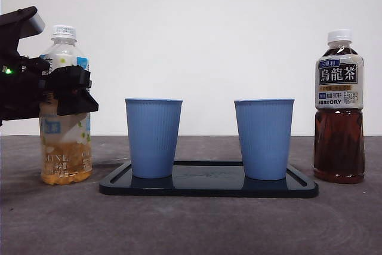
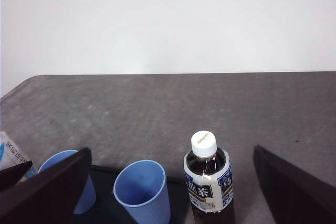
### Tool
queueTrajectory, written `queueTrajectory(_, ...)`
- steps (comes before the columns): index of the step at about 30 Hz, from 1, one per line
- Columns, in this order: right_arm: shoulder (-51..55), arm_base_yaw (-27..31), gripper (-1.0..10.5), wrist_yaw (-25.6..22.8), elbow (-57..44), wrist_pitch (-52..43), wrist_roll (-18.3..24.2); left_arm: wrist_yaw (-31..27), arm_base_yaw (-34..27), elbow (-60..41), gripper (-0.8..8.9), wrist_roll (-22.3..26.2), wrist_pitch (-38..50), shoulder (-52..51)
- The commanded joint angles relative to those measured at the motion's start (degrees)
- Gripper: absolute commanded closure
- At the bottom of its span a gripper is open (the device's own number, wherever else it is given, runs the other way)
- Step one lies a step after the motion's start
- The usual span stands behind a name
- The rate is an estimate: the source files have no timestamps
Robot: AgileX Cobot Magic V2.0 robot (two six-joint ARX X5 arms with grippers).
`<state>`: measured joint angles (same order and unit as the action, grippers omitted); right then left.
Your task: Pour the drink into the cup
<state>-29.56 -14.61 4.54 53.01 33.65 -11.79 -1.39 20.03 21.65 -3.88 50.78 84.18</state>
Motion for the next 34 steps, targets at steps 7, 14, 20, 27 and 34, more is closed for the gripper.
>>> queueTrajectory(7,-0.3,-0.2,4.5,0.2,1.1,1.3,1.3,-0.2,2.0,0.3,5.66,3.0,-3.6,-5.2)
queueTrajectory(14,-0.3,-0.2,4.5,0.9,1.1,1.0,1.6,-0.2,4.7,6.6,5.66,4.4,-28.0,-16.5)
queueTrajectory(20,-0.3,-0.2,4.5,1.7,1.1,1.0,1.5,-3.4,6.1,18.6,5.66,6.4,-53.9,-19.6)
queueTrajectory(27,-0.3,-0.2,4.5,1.7,1.1,1.0,1.5,-10.0,6.4,28.4,5.66,11.9,-73.1,-19.4)
queueTrajectory(34,-0.3,-0.2,4.5,1.6,1.1,1.1,1.5,-19.8,8.9,34.9,5.66,19.9,-81.8,-18.0)
